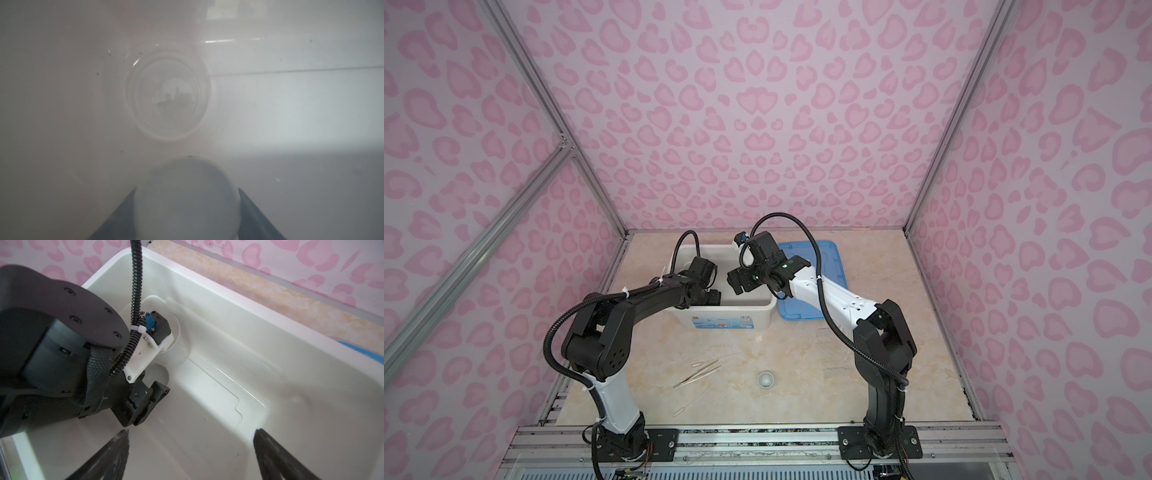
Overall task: Organize the chemistry lab equipment
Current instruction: 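Lower the white cup into the bin beside the beaker and open the left gripper, then move left gripper down to the second white cup while right gripper withdraws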
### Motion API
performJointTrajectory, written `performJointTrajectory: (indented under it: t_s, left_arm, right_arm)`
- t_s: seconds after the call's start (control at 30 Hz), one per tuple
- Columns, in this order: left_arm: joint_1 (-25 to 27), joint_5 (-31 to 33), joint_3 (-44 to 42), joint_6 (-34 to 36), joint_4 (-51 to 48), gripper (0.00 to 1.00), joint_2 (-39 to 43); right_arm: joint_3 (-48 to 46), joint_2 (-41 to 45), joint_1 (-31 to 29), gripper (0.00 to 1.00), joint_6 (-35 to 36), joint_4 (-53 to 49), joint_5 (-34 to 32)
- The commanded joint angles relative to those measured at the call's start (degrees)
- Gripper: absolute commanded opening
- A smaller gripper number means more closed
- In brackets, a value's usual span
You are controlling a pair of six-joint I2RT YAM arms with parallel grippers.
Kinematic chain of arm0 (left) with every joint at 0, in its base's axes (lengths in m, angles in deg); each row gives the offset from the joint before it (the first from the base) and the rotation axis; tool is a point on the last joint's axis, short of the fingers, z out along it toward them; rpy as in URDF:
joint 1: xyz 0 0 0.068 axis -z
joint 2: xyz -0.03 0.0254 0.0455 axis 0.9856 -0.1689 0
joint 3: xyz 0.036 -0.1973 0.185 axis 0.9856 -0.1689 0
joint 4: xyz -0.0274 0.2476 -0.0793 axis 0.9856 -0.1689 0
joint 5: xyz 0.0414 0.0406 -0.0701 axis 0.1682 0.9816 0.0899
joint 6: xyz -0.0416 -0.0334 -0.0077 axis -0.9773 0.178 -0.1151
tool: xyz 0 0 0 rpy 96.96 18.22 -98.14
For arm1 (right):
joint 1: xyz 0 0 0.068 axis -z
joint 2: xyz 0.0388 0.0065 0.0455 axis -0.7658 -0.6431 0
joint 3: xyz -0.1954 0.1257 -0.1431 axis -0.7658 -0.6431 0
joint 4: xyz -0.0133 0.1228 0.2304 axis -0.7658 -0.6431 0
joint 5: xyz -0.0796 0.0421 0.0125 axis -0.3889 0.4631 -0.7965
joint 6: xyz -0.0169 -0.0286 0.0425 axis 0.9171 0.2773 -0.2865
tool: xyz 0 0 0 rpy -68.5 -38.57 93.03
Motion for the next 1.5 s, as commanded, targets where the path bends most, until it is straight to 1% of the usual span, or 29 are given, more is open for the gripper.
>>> performJointTrajectory:
  t_s: [0.0, 0.13, 0.2, 0.3, 0.47, 0.67, 0.83, 1.0, 1.2, 1.37, 1.47]
  left_arm:
    - [-0.05, -0.52, -0.74, -0.60, 1.44, 0.57, -0.55]
    - [-0.06, -0.43, -1.27, -0.58, 1.83, 0.60, -0.84]
    - [-0.07, -0.37, -1.10, -0.73, 1.07, 0.63, -0.54]
    - [-0.07, -0.17, -0.96, -0.88, 0.79, 0.68, 0.75]
    - [-0.05, -0.41, -0.04, -0.99, -1.04, 0.82, 4.09]
    - [-0.07, 0.27, 1.53, -1.04, -3.21, 0.94, 7.41]
    - [-0.06, -0.13, 1.83, -1.27, -4.52, 1.00, 11.12]
    - [-0.03, -1.81, 3.07, -1.73, -6.61, 0.98, 16.99]
    - [0.29, -6.89, 5.98, -1.97, -9.93, 0.98, 24.96]
    - [2.15, -12.93, 7.09, 0.27, -13.15, 0.98, 32.44]
    - [4.65, -14.57, 6.77, 1.21, -14.98, 0.98, 36.18]
  right_arm:
    - [0.14, -0.56, -0.07, 0.94, 0.33, 0.02, 0.29]
    - [0.57, -0.80, -0.08, 0.94, 0.37, -0.26, 0.30]
    - [0.83, -0.90, -0.09, 0.94, 0.45, -0.49, 0.30]
    - [1.11, -0.92, 0.00, 0.94, 0.59, -0.77, 0.31]
    - [1.19, -0.76, -0.04, 0.94, 0.47, -0.92, 0.25]
    - [1.55, -0.35, -0.09, 0.94, 0.48, -1.31, 0.03]
    - [1.77, 0.70, -0.04, 0.94, 0.70, -1.94, -0.26]
    - [1.68, 3.55, -0.05, 0.94, 0.72, -1.96, -0.77]
    - [1.16, 9.22, -0.05, 0.96, 0.55, -2.65, -1.11]
    - [-2.09, 16.17, 0.00, 0.97, -0.27, -4.56, -1.45]
    - [-5.07, 21.36, 0.04, 0.98, -1.04, -6.45, -1.16]
